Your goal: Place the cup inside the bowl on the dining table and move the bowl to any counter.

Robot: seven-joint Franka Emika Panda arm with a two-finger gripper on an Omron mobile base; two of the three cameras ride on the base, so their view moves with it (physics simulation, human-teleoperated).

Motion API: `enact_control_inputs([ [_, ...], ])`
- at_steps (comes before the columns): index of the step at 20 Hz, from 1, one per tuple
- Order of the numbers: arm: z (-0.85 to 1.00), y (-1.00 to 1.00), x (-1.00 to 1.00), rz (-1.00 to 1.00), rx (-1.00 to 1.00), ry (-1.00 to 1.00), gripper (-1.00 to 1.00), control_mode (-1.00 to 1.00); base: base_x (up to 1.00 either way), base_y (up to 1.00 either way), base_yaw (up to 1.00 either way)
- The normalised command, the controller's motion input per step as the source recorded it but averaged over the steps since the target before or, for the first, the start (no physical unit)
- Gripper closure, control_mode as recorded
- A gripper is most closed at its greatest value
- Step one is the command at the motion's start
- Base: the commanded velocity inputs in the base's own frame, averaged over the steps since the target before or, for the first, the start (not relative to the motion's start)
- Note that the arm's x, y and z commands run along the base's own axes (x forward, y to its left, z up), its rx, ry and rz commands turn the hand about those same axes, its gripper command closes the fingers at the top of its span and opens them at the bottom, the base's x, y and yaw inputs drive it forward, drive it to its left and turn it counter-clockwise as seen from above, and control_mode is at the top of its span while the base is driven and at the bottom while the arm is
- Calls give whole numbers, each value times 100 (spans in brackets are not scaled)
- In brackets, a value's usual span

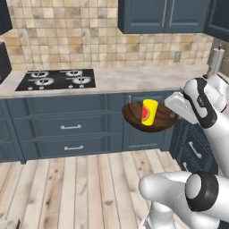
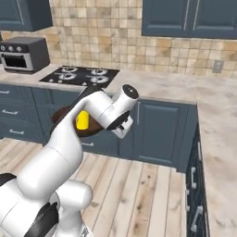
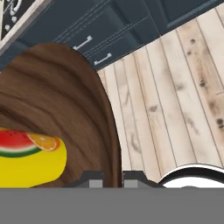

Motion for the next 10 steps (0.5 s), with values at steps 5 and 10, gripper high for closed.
enact_control_inputs([
  [5,0,0,0,0,0,0,100,100,100,0,0],
  [10,0,0,0,0,0,0,100,100,100,-3,0],
])
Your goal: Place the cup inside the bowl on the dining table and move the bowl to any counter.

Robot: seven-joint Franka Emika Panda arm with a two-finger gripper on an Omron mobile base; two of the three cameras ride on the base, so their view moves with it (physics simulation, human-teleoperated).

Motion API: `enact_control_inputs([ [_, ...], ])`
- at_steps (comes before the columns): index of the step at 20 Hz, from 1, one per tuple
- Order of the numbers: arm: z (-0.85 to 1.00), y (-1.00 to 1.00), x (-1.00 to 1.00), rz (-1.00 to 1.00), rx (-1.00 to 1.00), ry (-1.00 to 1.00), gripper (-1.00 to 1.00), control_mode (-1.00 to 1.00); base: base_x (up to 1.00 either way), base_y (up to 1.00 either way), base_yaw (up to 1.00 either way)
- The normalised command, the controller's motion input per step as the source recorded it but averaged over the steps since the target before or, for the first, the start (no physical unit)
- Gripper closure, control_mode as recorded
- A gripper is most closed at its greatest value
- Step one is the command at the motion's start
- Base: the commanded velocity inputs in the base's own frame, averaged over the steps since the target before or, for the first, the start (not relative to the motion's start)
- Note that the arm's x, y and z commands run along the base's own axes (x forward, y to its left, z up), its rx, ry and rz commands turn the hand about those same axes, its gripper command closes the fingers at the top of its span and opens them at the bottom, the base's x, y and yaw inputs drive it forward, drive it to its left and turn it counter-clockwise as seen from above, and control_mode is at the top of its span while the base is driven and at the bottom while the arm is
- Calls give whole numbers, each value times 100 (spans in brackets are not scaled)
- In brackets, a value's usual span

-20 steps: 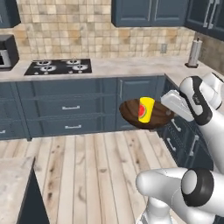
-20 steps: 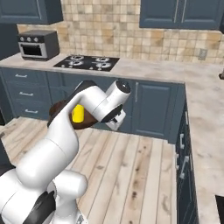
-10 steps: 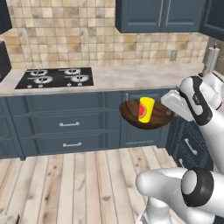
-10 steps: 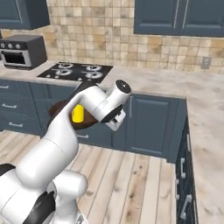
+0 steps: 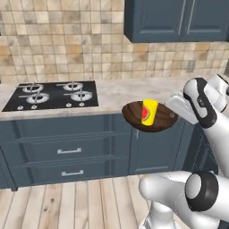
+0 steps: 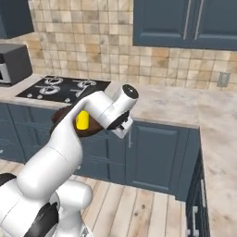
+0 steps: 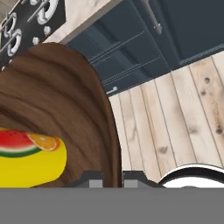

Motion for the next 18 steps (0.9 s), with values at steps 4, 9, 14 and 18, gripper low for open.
enact_control_inputs([
  [4,0,0,0,0,0,0,100,100,99,-6,0],
  [9,0,0,0,0,0,0,100,100,94,-11,-1],
  [14,0,0,0,0,0,0,100,100,86,-10,-3],
  [18,0,0,0,0,0,0,100,100,53,-14,-3],
])
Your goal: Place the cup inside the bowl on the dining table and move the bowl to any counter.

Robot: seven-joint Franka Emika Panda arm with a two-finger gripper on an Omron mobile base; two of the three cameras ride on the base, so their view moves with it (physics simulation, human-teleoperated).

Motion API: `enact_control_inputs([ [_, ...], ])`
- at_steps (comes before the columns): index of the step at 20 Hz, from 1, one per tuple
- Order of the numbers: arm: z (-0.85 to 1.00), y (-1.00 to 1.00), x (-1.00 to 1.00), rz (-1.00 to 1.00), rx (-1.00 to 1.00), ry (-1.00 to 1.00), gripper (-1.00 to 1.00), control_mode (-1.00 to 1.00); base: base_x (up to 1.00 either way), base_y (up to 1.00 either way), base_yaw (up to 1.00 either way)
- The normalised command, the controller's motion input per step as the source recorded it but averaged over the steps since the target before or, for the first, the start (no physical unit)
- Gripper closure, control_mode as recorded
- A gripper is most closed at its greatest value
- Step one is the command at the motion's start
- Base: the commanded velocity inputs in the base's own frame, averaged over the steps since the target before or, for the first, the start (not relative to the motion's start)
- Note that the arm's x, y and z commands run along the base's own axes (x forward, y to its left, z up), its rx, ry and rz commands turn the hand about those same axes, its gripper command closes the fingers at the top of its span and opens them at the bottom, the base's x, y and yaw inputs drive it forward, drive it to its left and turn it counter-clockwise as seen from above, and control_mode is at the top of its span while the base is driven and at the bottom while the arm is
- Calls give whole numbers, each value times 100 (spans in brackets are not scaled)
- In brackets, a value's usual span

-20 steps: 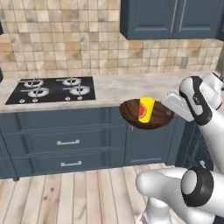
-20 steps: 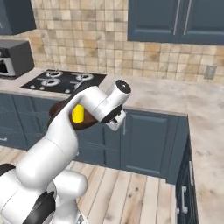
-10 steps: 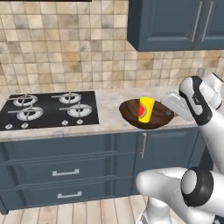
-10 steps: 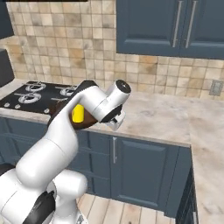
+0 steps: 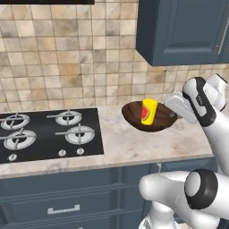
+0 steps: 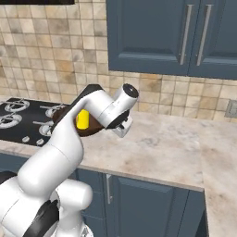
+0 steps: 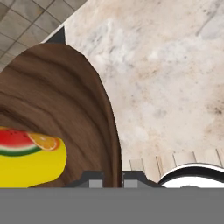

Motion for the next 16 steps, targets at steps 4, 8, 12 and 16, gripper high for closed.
enact_control_inputs([
  [4,0,0,0,0,0,0,100,100,0,-4,0],
  [8,0,0,0,0,0,0,100,100,0,0,0],
  [12,0,0,0,0,0,0,100,100,0,0,0],
  [16,0,0,0,0,0,0,100,100,0,0,0],
])
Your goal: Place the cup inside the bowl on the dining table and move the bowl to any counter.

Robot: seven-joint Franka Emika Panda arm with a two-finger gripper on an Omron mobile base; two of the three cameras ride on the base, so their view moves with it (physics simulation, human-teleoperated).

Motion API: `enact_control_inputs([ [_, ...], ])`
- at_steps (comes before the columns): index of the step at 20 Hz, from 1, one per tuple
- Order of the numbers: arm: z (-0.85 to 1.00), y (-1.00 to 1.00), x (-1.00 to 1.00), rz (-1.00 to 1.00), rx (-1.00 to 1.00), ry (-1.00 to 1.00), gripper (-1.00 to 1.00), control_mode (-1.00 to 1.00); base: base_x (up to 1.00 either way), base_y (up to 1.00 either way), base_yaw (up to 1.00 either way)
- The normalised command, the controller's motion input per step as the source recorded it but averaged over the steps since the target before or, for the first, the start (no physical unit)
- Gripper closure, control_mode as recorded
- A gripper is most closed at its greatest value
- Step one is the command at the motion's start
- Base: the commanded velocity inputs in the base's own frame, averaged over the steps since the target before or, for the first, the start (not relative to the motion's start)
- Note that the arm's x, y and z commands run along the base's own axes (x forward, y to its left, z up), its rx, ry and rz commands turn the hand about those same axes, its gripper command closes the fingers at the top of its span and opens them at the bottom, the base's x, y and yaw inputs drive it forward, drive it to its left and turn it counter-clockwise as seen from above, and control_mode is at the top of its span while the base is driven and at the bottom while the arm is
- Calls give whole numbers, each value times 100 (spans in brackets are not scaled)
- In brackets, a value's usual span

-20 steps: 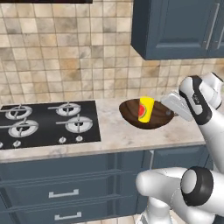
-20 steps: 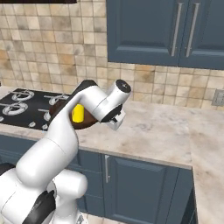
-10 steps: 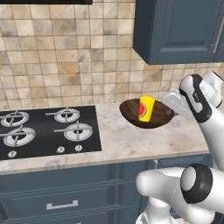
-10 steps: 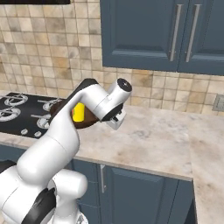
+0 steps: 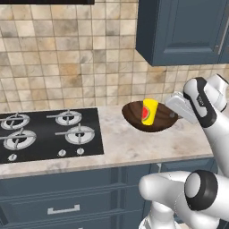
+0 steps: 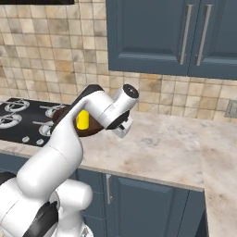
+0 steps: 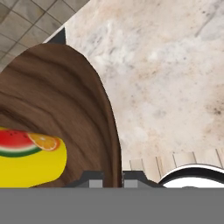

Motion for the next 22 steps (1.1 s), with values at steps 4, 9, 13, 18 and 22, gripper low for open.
enact_control_inputs([
  [4,0,0,0,0,0,0,100,100,0,0,0],
  [9,0,0,0,0,0,0,100,100,0,0,0],
  [13,0,0,0,0,0,0,100,-100,0,0,0],
  [18,0,0,0,0,0,0,100,-100,0,0,0],
  [22,-8,0,0,0,0,4,100,-100,0,0,0],
])
